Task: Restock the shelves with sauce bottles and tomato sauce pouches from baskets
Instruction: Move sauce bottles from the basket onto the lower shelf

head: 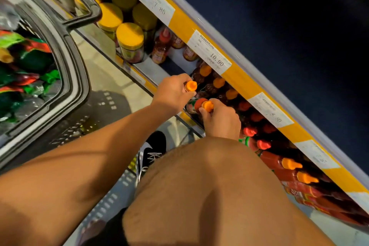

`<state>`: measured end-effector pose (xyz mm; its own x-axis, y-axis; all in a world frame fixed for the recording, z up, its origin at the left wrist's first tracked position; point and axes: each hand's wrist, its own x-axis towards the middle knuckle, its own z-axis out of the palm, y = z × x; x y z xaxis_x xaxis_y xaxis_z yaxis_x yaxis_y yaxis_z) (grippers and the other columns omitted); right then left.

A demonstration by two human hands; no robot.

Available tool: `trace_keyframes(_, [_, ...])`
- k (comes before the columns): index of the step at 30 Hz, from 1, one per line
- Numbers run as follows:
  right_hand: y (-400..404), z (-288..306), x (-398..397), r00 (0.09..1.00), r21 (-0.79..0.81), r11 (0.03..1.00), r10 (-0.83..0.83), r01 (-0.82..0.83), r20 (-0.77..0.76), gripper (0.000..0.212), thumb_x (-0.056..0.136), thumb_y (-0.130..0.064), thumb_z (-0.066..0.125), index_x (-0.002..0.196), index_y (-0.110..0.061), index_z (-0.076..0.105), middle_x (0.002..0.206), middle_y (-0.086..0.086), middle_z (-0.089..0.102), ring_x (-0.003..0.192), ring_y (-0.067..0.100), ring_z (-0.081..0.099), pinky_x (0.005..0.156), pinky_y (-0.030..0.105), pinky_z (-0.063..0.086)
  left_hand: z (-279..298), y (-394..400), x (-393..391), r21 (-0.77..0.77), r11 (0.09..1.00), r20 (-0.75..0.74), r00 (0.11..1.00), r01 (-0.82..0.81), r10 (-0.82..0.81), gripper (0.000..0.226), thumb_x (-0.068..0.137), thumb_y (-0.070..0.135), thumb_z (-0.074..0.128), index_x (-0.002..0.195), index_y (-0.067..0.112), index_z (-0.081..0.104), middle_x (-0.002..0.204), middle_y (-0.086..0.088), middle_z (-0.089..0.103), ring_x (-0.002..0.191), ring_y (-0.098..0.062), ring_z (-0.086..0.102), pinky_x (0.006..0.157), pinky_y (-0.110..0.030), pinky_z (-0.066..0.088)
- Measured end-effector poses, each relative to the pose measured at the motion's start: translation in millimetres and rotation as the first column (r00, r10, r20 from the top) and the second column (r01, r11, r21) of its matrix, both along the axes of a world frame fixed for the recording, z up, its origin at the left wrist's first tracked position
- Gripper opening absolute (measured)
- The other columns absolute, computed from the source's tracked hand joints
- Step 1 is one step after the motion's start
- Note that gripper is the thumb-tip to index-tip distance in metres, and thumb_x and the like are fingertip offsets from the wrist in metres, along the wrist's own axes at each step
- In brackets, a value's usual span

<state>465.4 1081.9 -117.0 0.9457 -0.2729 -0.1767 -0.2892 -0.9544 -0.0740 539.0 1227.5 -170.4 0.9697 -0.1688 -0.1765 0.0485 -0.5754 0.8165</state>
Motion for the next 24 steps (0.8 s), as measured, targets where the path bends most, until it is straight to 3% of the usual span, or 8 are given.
trace_keyframes(5, [6, -3, 13, 1.0, 0.027, 1.0, -0.015, 0.015, -0.026, 0.029, 0.099, -0.045, 0.062, 0.107, -0.018, 0.062, 0.1, 0.01, 0.071, 0.093, 0.035, 0.067, 0.069, 0.039, 0.048, 0, -7, 1, 0.063, 0.997, 0.023, 0.999, 0.035, -0.036, 0.025, 0.093, 0.039, 0.074, 0.108, 0.024, 0.062, 0.089, 0.003, 0.066, 0.086, -0.021, 0.063, 0.082, -0.044, 0.057])
trace_keyframes(11, [3, 7, 21, 0.991, 0.14, 0.982, -0.12, 0.127, -0.063, 0.024, 0.1, -0.042, 0.061, 0.097, -0.019, 0.059, 0.084, -0.003, 0.054, 0.08, 0.025, 0.053, 0.069, 0.035, 0.038, 6, -12, 3, 0.115, 0.991, 0.019, 0.997, 0.069, -0.072, 0.028, 0.095, 0.042, 0.07, 0.108, 0.02, 0.057, 0.088, 0.001, 0.064, 0.084, -0.022, 0.064, 0.079, -0.041, 0.057])
trace_keyframes(14, [0, 10, 11, 0.988, 0.221, 0.963, -0.153, 0.151, -0.01, 0.029, 0.097, -0.04, 0.066, 0.115, -0.017, 0.062, 0.088, -0.004, 0.059, 0.081, 0.019, 0.053, 0.071, 0.035, 0.042, 8, -15, 1, 0.121, 0.991, 0.017, 0.998, 0.058, -0.061, 0.026, 0.096, 0.04, 0.069, 0.107, 0.021, 0.055, 0.087, 0.002, 0.063, 0.084, -0.021, 0.063, 0.078, -0.041, 0.056])
trace_keyframes(17, [-4, 20, -6, 0.981, 0.315, 0.935, -0.189, 0.164, 0.049, 0.052, 0.097, -0.036, 0.067, 0.144, -0.02, 0.051, 0.087, -0.013, 0.063, 0.089, 0.011, 0.06, 0.077, 0.035, 0.05, 12, -13, -4, 0.087, 0.994, 0.001, 0.998, 0.061, -0.061, 0.021, 0.099, 0.034, 0.067, 0.11, 0.023, 0.054, 0.084, 0.004, 0.063, 0.082, -0.018, 0.063, 0.074, -0.04, 0.054])
trace_keyframes(21, [-20, 39, -44, 0.959, 0.441, 0.868, -0.28, 0.228, 0.055, 0.054, 0.097, -0.032, 0.067, 0.147, -0.027, 0.046, 0.091, -0.016, 0.062, 0.093, 0.011, 0.063, 0.083, 0.037, 0.054, 16, -3, -22, -0.018, 1.0, -0.013, 1.0, 0.008, -0.008, 0.041, 0.099, 0.023, 0.064, 0.137, 0.02, 0.049, 0.09, 0.003, 0.067, 0.084, -0.016, 0.063, 0.078, -0.039, 0.053])
trace_keyframes(24, [-37, 51, -77, 0.945, 0.496, 0.817, -0.326, 0.293, -0.022, 0.045, 0.093, -0.035, 0.066, 0.136, -0.028, 0.056, 0.099, -0.01, 0.064, 0.102, 0.02, 0.064, 0.088, 0.044, 0.054, 22, 6, -43, -0.079, 0.996, -0.035, 0.999, -0.029, 0.027, 0.035, 0.099, 0.021, 0.061, 0.134, 0.018, 0.053, 0.094, 0.001, 0.066, 0.082, -0.015, 0.063, 0.076, -0.036, 0.05])
